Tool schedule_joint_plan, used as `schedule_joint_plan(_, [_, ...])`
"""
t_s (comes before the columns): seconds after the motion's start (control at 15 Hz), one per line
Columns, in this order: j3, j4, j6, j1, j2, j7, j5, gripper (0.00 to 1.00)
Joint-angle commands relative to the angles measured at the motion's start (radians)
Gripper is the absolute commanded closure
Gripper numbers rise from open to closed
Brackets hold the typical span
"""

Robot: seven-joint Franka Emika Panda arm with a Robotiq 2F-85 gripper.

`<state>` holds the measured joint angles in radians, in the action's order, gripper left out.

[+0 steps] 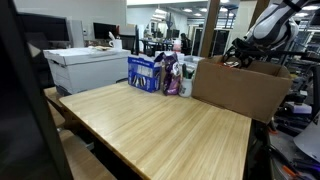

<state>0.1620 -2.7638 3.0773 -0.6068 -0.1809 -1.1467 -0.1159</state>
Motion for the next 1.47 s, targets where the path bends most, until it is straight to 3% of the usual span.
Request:
schedule_joint_plan(0.0, [-0.042, -0.002, 0.037, -0.054, 0.012, -0.061, -0.034, 0.00])
schedule_joint_plan(0.4, [-0.039, -0.052, 0.091, -0.032, -0.042, -0.052, -0.002, 0.00])
schedule_joint_plan(0.47, [-0.035, -0.010, 0.089, -0.021, -0.010, -0.057, 0.000, 0.00])
schedule_joint_plan(1.4, [-0.053, -0.010, 0.086, -0.005, 0.031, -0.051, -0.004, 0.00])
